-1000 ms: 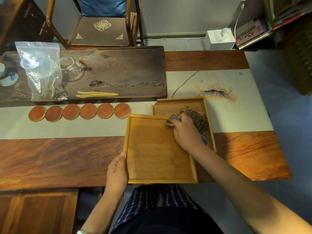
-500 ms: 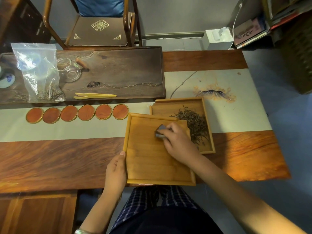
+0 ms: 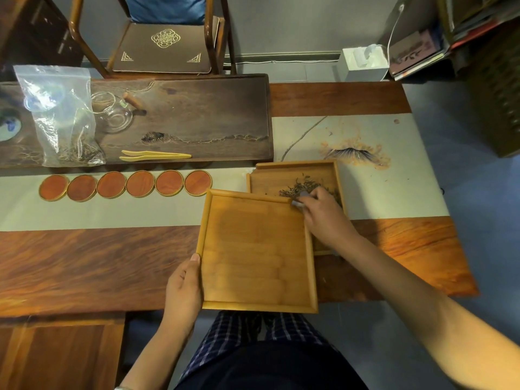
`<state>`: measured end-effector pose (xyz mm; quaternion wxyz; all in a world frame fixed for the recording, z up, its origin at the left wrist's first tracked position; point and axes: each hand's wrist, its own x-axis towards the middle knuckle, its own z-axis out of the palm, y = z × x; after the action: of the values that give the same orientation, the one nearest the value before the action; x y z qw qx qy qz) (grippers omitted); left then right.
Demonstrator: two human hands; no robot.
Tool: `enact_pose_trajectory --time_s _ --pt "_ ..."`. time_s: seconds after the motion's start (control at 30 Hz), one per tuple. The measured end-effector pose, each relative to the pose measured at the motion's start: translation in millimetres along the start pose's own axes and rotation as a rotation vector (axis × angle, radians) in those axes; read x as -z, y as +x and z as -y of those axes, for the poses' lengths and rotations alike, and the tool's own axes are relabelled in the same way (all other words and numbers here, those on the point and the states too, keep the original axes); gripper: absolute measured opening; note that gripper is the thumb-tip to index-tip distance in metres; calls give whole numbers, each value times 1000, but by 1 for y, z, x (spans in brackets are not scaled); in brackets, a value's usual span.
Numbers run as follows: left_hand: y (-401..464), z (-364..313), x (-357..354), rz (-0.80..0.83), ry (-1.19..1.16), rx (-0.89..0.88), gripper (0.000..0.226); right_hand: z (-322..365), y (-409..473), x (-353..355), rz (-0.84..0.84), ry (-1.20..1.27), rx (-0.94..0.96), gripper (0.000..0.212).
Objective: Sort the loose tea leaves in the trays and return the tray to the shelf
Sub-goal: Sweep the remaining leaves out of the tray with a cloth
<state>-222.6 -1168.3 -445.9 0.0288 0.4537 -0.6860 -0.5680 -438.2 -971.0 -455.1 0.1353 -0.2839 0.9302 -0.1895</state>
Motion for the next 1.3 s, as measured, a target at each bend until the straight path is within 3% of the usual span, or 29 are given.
enact_pose_trajectory --time_s 0.17,0.37,0.83,0.93,1.1,1.3 --pt "4 -6 -3 -43 9 11 46 -5 -12 21 -11 121 49 29" --pt "4 -13 0 -54 7 12 46 6 -50 7 206 50 140 27" --pt "-10 -9 5 -11 5 -48 46 -11 -4 15 -8 -29 -93 25" --pt "-8 -10 8 -29 -15 -41 45 -2 -10 22 -88 90 -18 26" --pt "-4 -14 5 -41 17 -59 47 26 -31 23 -70 238 124 26" --pt "-5 -14 -1 -48 -12 -84 50 29 -45 -1 -9 82 95 27"
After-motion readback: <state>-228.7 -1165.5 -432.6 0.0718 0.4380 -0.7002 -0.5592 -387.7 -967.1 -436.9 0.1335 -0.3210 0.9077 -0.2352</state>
